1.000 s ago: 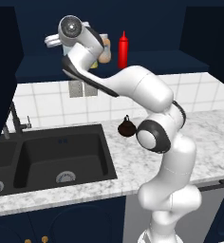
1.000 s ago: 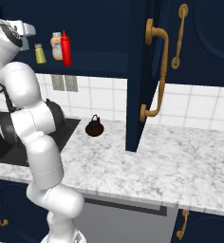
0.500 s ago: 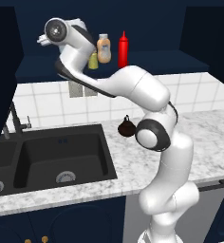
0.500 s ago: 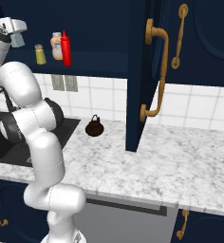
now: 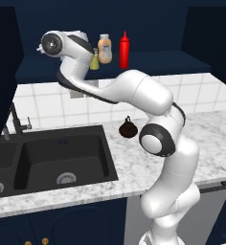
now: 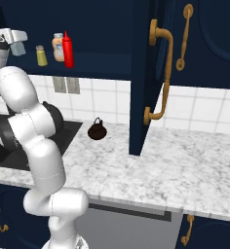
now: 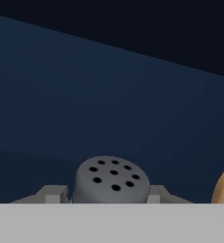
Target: Put the shaker and condiment bottle from the counter next to their counterparts in the cabinet.
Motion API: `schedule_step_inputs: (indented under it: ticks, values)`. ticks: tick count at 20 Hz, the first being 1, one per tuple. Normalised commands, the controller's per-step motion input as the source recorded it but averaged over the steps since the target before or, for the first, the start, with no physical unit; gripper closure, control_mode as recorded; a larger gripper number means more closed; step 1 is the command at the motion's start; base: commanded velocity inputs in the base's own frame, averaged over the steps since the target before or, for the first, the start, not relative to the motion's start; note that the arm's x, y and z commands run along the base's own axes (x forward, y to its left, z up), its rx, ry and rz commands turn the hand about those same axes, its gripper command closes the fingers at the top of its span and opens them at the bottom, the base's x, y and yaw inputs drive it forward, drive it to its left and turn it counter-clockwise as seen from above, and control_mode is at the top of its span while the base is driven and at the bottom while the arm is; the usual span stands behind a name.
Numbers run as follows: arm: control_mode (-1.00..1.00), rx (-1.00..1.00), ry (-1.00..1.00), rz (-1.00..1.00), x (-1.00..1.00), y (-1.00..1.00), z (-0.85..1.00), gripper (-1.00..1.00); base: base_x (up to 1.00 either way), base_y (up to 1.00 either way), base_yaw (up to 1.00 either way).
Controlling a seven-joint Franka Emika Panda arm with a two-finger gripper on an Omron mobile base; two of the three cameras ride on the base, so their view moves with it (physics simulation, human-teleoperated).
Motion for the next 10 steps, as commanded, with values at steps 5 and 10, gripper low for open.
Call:
schedule_step_inputs:
  ticks: [5,10]
  values:
    - [-1.00,0.10,0.00,0.00,0.30,-0.42,0.00,1.00,0.00,0.00,0.00]
    - [-1.00,0.00,0.00,0.00,0.32,-0.10,-0.08,-1.00,0.00,0.00,0.00]
